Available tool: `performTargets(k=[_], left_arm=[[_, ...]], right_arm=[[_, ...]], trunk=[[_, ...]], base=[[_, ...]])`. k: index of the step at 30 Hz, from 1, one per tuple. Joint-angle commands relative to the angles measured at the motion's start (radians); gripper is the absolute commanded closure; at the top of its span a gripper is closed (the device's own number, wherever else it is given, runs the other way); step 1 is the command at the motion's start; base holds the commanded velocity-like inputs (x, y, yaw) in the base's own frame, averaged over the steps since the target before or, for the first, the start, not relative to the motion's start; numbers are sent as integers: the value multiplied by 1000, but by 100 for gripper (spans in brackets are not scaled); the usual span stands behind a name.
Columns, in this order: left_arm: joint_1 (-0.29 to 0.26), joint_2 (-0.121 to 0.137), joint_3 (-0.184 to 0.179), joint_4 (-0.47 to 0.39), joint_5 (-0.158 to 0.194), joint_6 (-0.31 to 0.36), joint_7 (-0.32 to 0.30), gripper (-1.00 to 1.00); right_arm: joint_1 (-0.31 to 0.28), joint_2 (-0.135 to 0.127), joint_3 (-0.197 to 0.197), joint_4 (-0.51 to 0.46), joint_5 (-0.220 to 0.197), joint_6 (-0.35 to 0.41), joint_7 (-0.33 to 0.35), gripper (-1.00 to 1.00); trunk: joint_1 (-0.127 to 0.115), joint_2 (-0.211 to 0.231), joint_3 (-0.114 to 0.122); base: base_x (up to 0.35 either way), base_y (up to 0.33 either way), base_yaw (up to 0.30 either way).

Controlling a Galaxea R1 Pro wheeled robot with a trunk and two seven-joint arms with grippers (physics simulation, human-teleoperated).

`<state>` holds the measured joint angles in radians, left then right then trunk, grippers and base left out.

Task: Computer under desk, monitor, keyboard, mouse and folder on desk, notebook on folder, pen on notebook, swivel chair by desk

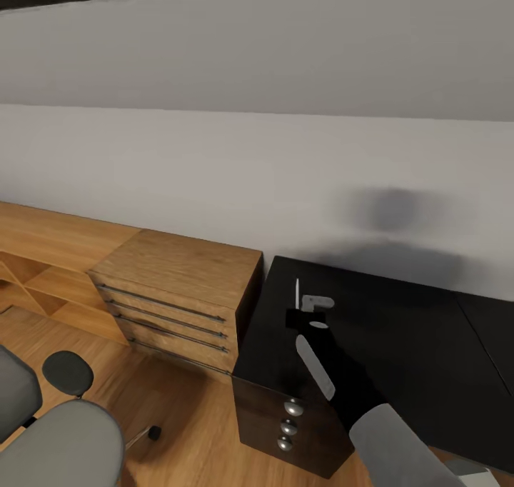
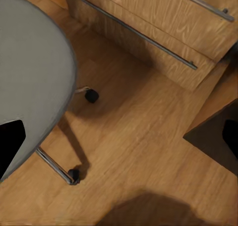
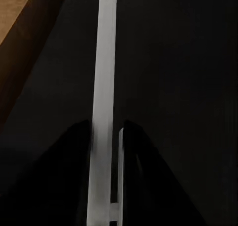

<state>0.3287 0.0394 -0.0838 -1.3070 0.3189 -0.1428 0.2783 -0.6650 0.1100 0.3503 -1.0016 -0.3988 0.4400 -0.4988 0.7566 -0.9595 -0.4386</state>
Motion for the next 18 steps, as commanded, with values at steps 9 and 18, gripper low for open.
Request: performTargets(k=[9,18], left_arm=[[-48,-22,-4,162,-42,254,10,-100],[-74,-30,-4,215,-46,276,1,-100]], right_arm=[[116,-9,-31,-310,-86,26,-103,100],[129,-12,-98,-326,-205,23,-144,100]], trunk=[[-34,63,27],[-54,98,43]], base=[[0,0,0],[0,0,-121]])
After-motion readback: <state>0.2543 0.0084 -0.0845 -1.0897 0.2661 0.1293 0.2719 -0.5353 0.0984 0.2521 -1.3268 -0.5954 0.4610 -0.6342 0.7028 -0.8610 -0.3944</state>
